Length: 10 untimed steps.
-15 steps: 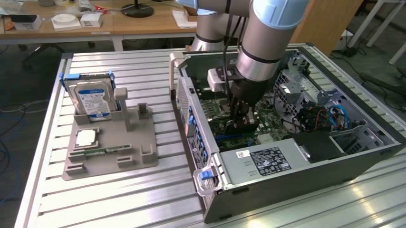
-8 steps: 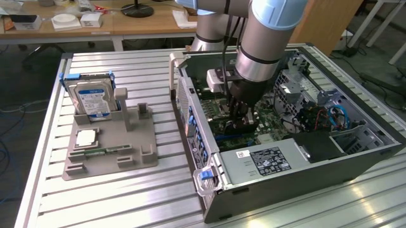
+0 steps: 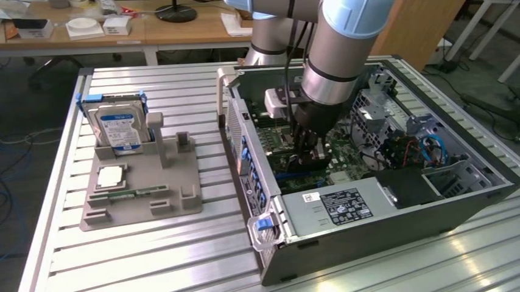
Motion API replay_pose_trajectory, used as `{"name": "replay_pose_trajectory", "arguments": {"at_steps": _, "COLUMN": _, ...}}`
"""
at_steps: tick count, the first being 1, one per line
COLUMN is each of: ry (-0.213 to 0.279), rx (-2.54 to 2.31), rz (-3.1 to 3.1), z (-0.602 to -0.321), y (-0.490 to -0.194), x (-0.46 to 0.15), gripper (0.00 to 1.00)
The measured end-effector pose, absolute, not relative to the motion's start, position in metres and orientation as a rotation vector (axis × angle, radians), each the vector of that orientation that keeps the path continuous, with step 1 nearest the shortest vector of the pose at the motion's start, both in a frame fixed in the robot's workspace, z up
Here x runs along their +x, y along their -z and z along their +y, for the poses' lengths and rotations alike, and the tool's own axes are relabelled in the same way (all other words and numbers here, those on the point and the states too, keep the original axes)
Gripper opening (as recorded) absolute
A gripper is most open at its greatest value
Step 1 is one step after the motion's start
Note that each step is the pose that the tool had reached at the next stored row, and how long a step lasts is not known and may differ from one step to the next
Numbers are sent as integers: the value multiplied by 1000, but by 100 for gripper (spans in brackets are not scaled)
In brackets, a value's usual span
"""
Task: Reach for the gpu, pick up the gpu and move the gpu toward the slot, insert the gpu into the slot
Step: 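Insert the gpu into the slot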
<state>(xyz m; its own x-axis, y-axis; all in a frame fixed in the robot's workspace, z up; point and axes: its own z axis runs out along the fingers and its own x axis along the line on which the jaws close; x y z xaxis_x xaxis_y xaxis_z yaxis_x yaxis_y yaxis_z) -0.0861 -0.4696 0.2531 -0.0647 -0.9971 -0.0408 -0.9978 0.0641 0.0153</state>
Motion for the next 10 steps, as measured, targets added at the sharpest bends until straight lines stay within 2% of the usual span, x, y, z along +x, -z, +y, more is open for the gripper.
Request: {"name": "replay_pose_trajectory", "arguments": {"at_steps": 10, "ry": -61, "rx": -2135, "rz": 2277, "z": -470, "y": -253, "x": -85, "gripper": 27}}
